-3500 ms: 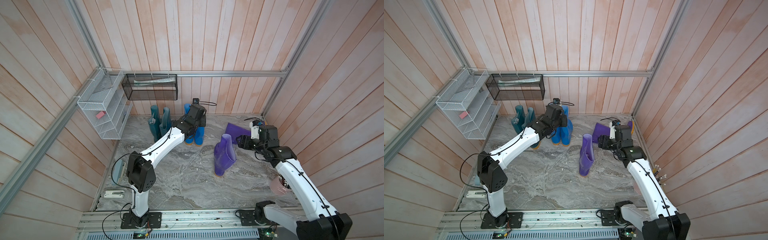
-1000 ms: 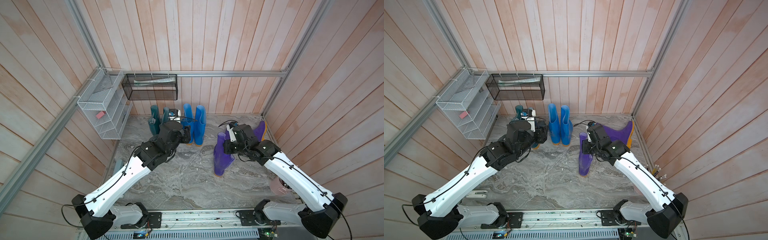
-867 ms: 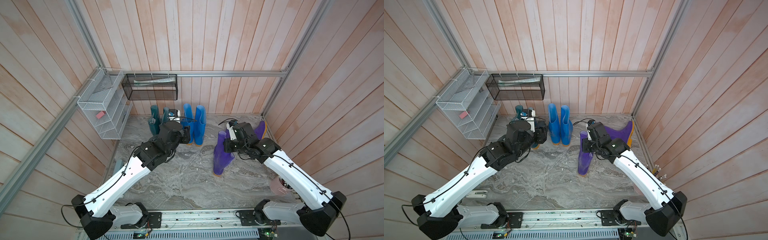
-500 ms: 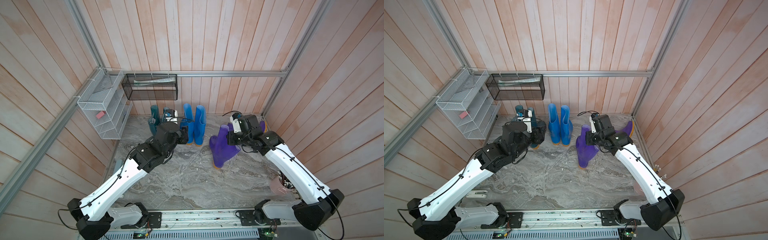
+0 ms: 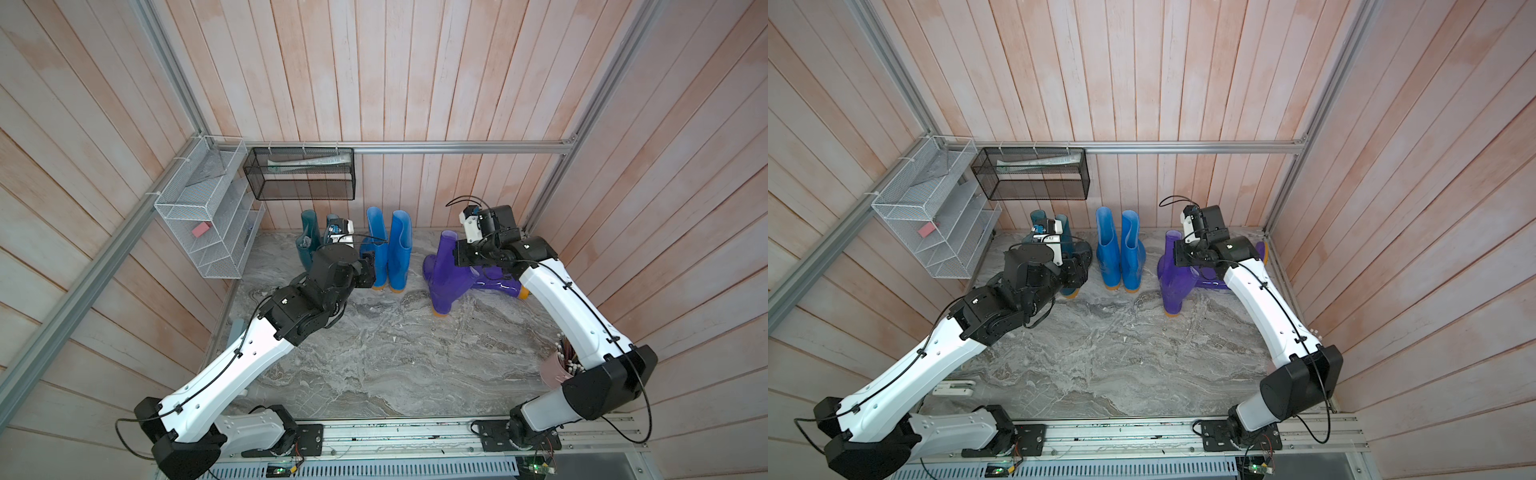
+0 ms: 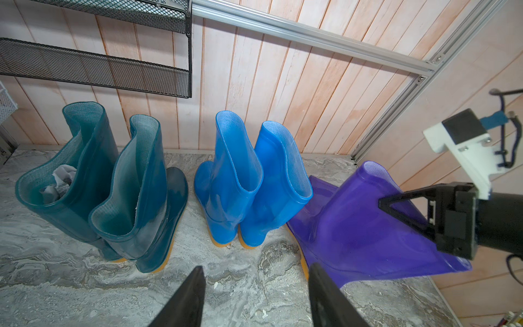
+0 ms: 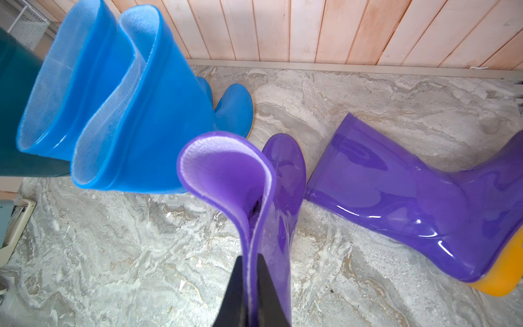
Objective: Match and arrange rain boots in pairs
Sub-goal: Place the rain boot at the center of the board.
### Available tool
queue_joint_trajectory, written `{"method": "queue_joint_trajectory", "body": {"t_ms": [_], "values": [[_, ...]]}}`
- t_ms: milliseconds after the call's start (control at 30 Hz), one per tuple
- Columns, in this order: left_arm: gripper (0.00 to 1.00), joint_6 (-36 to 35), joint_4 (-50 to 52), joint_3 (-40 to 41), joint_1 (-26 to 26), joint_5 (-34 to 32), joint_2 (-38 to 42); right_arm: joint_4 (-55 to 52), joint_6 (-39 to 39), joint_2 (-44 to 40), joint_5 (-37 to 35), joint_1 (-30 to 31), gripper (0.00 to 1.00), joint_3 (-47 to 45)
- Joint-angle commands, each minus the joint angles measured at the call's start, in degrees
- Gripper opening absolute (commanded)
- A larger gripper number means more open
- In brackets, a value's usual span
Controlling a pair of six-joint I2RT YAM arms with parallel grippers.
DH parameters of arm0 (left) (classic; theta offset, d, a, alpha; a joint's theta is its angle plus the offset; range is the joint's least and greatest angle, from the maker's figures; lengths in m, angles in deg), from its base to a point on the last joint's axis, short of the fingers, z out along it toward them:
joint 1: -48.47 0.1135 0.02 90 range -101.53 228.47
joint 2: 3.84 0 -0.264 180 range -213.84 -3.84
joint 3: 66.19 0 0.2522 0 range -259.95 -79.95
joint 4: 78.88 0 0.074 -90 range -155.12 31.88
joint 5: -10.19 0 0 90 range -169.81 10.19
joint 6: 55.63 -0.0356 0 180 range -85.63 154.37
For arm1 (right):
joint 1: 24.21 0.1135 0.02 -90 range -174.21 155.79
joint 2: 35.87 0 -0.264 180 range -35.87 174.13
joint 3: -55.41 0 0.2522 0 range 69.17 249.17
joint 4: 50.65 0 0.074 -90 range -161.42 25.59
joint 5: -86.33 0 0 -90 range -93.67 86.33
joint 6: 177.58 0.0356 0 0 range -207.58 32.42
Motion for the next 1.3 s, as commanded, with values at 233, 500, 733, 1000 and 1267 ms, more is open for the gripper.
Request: {"method": "queue_joint_trajectory", "body": {"t_ms": [233, 500, 733, 1000, 1267], "values": [[0.6, 0.45, 0.72, 1.19, -0.05, -1.09, 1.49, 4.63, -3.35, 5.98, 3.78, -2.75, 0.01, 9.28], [0.61, 0.55, 0.91, 2.09, -0.05, -1.85, 2.19, 3.87, -3.83, 11.9, 3.7, -3.06, 0.01, 15.57], [0.61, 0.63, 0.92, 2.88, -0.02, -2.03, 2.74, 2.67, -4.01, 16.84, 2.91, -3.16, 0.01, 20.76], [0.62, 0.72, 1.08, 3.21, -0.04, -2.2, 2.81, 2.78, -3.75, 20.41, 4.13, -3.23, 0.01, 22.79], [0.62, 0.72, 1.0, 3.2, -0.01, -2.2, 2.54, 3.39, -3.14, 21.6, 5.6, -3.16, 0.01, 22.44]]}}
